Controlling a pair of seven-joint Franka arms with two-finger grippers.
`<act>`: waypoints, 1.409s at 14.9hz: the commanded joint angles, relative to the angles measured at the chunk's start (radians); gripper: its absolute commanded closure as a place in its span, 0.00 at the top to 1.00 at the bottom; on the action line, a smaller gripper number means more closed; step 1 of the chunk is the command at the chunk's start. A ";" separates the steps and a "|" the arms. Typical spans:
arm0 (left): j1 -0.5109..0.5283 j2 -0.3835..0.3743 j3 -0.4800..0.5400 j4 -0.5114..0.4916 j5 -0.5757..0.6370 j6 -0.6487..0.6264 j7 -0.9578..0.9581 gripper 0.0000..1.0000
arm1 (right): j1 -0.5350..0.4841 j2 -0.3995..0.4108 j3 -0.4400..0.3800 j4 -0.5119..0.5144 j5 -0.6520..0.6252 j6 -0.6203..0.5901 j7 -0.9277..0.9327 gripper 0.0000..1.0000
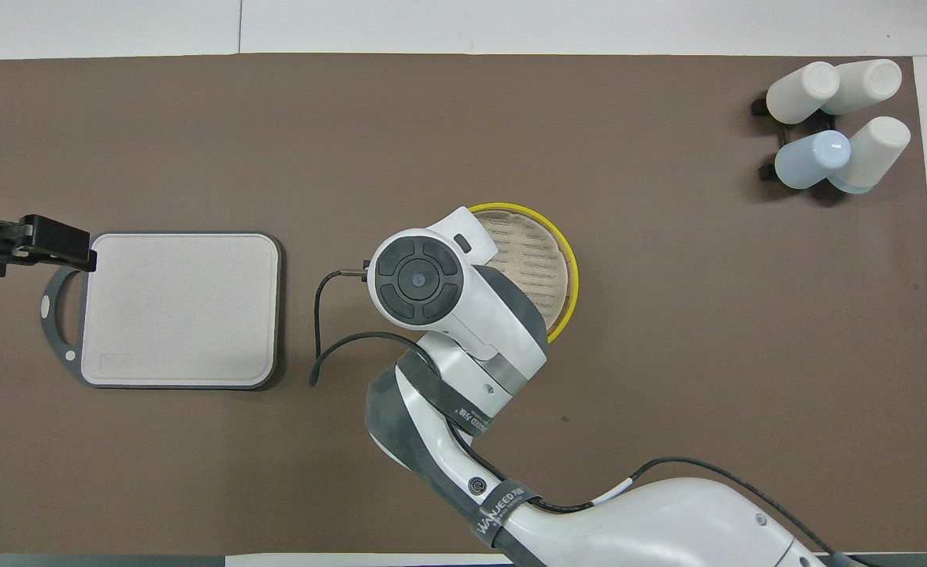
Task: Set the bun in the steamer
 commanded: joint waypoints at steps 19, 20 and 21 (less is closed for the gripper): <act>0.003 0.003 0.007 0.022 -0.002 0.028 0.044 1.00 | -0.570 -0.460 -0.051 -0.018 0.072 -0.589 -0.783 1.00; 0.003 0.003 0.007 0.024 -0.002 0.028 0.044 1.00 | -0.578 -0.461 -0.051 -0.026 0.072 -0.586 -0.797 1.00; 0.004 0.003 0.007 0.024 -0.002 0.028 0.046 1.00 | -0.589 -0.460 -0.053 -0.026 0.072 -0.586 -0.802 1.00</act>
